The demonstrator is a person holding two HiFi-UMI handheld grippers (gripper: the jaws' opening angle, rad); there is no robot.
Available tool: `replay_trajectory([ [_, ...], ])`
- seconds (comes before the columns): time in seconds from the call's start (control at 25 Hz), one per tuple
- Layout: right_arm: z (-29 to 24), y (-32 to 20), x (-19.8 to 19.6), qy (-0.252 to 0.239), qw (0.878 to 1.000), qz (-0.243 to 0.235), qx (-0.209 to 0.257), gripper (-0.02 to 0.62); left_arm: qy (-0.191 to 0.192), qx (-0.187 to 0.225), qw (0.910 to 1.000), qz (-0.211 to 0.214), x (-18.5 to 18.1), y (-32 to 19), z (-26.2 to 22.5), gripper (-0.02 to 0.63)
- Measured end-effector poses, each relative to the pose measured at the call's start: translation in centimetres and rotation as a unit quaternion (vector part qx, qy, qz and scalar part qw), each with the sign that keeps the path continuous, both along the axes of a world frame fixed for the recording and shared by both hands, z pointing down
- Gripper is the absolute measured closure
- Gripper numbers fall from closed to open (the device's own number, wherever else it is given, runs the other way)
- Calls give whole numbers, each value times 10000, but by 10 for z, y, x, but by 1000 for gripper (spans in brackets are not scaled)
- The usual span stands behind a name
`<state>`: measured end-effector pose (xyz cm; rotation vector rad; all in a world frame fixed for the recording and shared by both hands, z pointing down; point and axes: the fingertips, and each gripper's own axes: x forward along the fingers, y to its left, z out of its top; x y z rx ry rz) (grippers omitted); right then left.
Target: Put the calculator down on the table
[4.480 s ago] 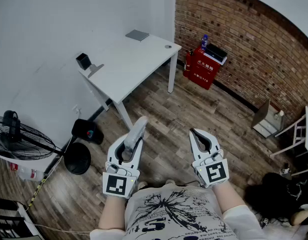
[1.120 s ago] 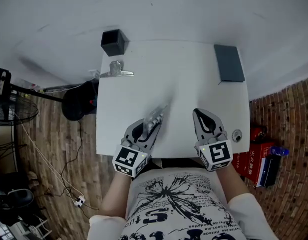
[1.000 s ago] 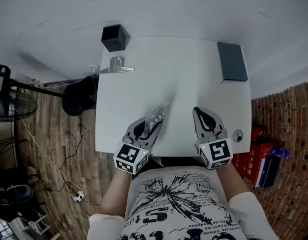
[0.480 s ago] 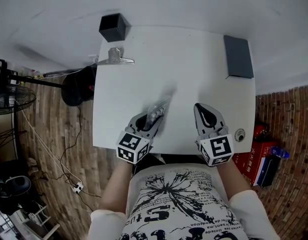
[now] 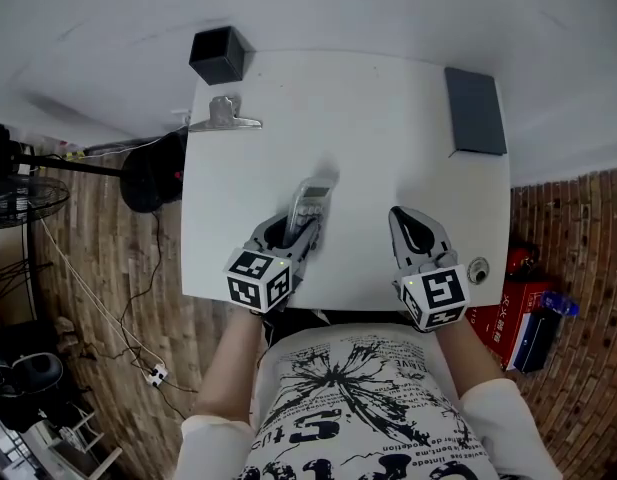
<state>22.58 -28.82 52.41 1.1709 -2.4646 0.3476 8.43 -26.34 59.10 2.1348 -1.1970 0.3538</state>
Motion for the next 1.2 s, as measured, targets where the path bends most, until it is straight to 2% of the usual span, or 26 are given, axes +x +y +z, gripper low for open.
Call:
replay_trajectory([
  [0.12, -2, -2, 0, -105, 9999, 39, -47, 580, -260, -5, 9995, -155, -6, -4, 3, 457],
  [0.48, 2, -8, -12, -133, 9998, -42, -117, 580, -377, 56, 9984, -425, -25, -10, 6, 422],
  [0.72, 8, -9, -24, -123, 9997, -101, -177, 580, -730, 185, 9964, -398, -38, -15, 9, 388],
  [0.84, 9, -9, -30, -112, 9997, -101, -193, 580, -827, 133, 9956, -419, -45, -14, 14, 380],
  [1.0, 7, -9, -36, -110, 9997, -106, -196, 580, -1170, -9, 9926, -322, -59, -12, 23, 393],
  [1.2, 3, -7, -42, -125, 9997, -51, -200, 580, -1166, 26, 9930, -199, -61, -10, 20, 391],
])
